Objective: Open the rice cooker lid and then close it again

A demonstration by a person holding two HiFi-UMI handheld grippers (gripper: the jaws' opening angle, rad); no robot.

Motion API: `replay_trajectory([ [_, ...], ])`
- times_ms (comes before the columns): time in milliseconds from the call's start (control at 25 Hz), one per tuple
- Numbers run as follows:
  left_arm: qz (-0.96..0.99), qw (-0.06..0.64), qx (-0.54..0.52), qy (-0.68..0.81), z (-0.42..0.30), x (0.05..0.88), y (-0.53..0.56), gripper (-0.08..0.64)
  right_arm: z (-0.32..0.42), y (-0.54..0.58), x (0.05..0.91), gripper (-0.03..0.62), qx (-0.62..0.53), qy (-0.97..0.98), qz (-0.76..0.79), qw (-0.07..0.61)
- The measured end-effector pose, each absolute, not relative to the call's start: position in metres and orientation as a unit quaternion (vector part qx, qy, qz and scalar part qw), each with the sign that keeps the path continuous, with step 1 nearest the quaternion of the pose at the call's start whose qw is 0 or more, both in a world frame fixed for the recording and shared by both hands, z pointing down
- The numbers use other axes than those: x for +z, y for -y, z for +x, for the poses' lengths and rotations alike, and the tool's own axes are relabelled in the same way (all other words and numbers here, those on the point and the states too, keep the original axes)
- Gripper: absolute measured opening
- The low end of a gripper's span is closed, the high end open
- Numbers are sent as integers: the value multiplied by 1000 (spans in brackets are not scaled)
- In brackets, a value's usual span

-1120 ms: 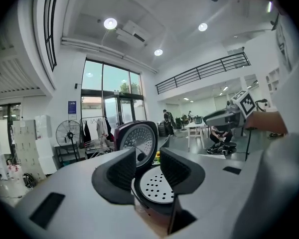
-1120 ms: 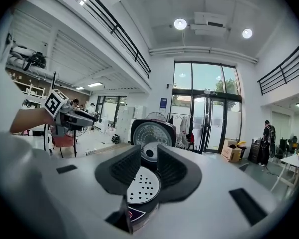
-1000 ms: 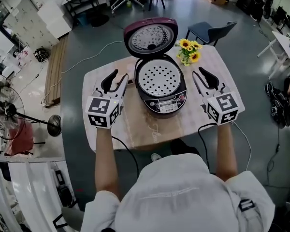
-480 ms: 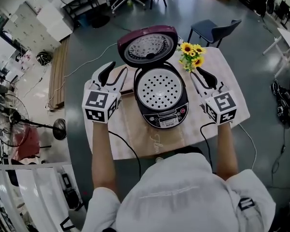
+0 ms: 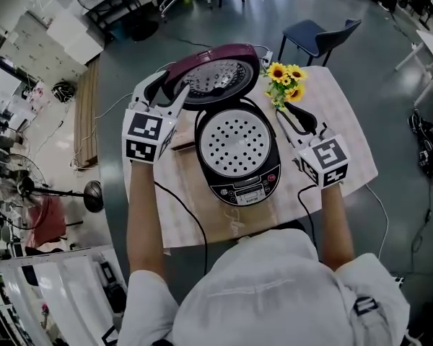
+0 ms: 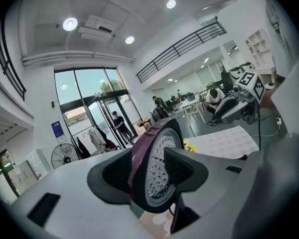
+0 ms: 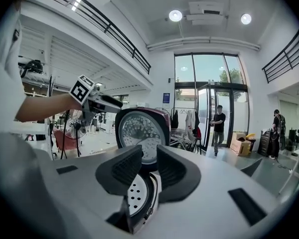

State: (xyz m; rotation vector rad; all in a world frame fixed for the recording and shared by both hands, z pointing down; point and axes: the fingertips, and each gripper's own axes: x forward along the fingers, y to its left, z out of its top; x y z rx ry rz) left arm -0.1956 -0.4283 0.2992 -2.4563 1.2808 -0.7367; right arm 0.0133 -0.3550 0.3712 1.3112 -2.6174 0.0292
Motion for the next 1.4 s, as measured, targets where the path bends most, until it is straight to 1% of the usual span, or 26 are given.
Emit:
replay_trajectory([
  [200, -847, 149, -273, -431, -191, 304, 451, 233, 9, 360, 385, 107, 16, 890, 438, 122],
  [360, -852, 150, -276, -420, -186, 304, 464, 277, 10, 364, 392, 106, 21, 891, 435, 127],
  [760, -868, 142, -302, -367, -178, 310, 471, 276, 9, 366, 402, 104, 29, 893, 425, 142],
  [920, -864, 159, -299, -373, -177, 310, 465, 276, 6, 361, 402, 103, 30, 896, 420, 141],
  [1040, -863, 171, -292, -376, -176, 312, 458, 274, 2, 354, 401, 103, 29, 899, 414, 140],
  [1240, -872, 158, -285, -365, -171, 312, 436, 261, 0, 338, 396, 103, 27, 901, 411, 140],
  [1400, -870, 161, -288, -366, -167, 317, 416, 261, 0, 322, 395, 103, 25, 901, 408, 146],
])
